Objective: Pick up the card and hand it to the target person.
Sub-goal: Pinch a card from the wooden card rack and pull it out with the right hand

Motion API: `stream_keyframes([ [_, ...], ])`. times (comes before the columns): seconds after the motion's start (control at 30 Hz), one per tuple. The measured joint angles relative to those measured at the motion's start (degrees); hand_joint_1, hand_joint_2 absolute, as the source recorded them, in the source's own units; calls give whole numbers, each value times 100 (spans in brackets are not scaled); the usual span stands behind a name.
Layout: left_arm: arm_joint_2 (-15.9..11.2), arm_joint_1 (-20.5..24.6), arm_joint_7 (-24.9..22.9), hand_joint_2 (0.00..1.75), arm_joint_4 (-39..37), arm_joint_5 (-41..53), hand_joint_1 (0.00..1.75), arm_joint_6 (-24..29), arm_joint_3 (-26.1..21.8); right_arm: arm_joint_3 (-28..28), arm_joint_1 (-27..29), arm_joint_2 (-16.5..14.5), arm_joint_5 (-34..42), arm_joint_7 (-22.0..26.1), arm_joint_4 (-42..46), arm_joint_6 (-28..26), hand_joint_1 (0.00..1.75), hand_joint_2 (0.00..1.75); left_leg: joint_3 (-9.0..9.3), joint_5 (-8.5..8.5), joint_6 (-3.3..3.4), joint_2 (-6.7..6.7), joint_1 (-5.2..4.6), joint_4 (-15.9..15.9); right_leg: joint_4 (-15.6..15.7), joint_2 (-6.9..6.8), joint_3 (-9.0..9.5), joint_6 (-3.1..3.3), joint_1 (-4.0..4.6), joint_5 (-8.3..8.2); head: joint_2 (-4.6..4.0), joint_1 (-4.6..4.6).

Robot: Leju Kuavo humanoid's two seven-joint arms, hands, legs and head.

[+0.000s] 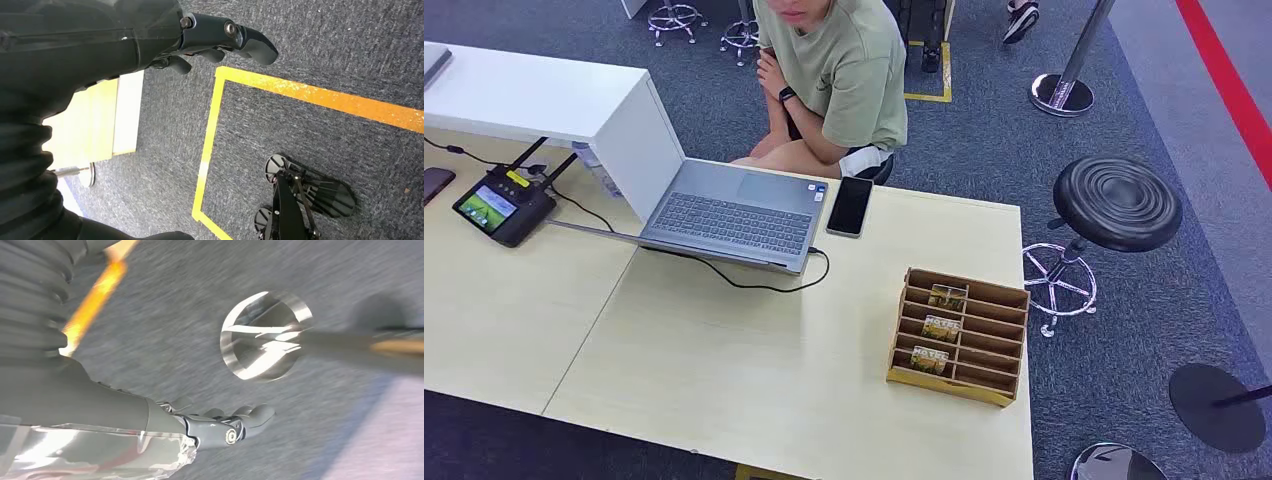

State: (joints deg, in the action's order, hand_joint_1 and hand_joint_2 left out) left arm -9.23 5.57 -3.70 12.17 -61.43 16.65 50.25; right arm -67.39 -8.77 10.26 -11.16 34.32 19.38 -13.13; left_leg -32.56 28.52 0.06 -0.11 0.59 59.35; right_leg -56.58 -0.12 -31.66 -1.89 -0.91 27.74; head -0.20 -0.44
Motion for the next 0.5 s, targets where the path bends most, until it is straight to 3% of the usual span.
stream_keyframes([
  [0.03, 2, 0, -5, 175, 0, -13, 0, 5, 0, 0, -12, -19, -6, -22, 123, 75, 0, 116, -1, 0, 0, 0, 0, 0, 0, 0, 0, 0, 0, 0, 0, 0],
  [0.07, 4, 0, -8, 175, 0, -21, 0, 9, 0, 0, -26, -46, -9, -42, 263, 139, 0, 87, -1, 0, 0, 0, 0, 0, 0, 0, 0, 0, 0, 0, 0, 0],
  [0.1, 9, 2, -15, 175, 0, -38, 0, 18, 0, 1, -55, -101, -15, -95, 546, 259, 0, 44, 0, 0, 0, -1, 0, 0, 0, 0, 1, 0, 0, 0, 0, -1],
  [0.13, 13, 4, -19, 175, 0, -47, 0, 26, 0, 2, -88, -168, -12, -149, 842, 355, 0, 44, 3, -1, 1, -1, 1, 0, 0, 0, 1, 0, 0, 0, 0, 0],
  [0.23, 26, 10, -26, 175, 0, -58, 0, 71, 0, 82, -156, -426, 55, -286, 1822, 555, 0, 175, 8, -5, 5, -5, 1, 0, -1, -6, 7, 0, 1, -1, 0, -1],
  [0.37, 38, 13, -35, 175, 0, -81, 0, 133, -2, 548, -68, -856, 86, -541, 3423, 416, 0, 175, 10, -7, 5, -9, 1, 0, -1, -12, 12, 0, 1, -1, 0, 0],
  [0.5, 44, 18, -49, 175, 0, -145, 0, 180, -5, 1361, 233, -1136, 13, -842, 4984, -38, 0, 175, 6, -7, 5, -14, 0, -1, -2, -18, 17, -1, 0, -1, 0, 1],
])
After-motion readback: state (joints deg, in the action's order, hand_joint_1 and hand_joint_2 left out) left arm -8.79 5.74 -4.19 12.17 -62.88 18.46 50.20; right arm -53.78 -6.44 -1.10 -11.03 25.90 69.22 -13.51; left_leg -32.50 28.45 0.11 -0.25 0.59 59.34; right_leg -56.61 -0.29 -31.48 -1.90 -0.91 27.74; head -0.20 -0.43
